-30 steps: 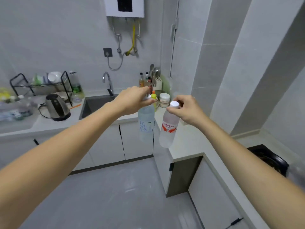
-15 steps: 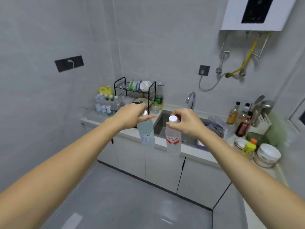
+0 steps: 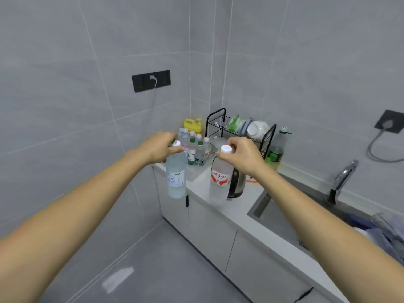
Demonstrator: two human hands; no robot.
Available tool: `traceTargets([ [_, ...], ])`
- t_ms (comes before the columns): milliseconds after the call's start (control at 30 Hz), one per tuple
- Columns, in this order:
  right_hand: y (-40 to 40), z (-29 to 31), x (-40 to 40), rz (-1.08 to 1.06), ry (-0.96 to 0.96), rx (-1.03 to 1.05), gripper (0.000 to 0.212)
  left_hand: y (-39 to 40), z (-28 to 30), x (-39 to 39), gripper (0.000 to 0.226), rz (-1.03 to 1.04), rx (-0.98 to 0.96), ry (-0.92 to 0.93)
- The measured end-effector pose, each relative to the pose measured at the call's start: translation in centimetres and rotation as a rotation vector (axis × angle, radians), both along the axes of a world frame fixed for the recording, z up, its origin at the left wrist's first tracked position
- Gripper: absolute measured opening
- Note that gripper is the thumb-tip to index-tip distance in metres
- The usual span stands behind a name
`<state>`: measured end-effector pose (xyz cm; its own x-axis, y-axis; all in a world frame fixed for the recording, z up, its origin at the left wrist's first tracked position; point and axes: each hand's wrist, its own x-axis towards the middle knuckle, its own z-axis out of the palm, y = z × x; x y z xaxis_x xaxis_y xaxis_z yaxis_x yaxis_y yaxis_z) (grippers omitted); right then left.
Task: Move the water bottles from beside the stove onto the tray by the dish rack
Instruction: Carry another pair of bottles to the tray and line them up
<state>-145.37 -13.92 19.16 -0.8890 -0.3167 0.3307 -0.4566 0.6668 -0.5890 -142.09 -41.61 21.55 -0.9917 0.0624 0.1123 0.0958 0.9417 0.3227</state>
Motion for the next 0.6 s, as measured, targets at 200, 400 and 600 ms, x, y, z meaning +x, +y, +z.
traceTargets([
  [200, -6.9, 0.5, -11.7, -0.034, 0.013, -0.017, 0.031, -5.4, 0.4, -11.8, 0.037, -0.014, 0.024, -0.009],
  [400, -11.7, -1.0, -22.0, -0.099, 0.032, 0.016, 0.039, -8.3, -1.5, -23.0, 0.032, -0.036, 0.137, -0.074],
  [600, -15.5, -5.5, -32.3, -0.053, -0.011, 0.122, 0.042, -10.0, -5.5, -33.0, 0.027, -0.060, 0.218, -0.153],
])
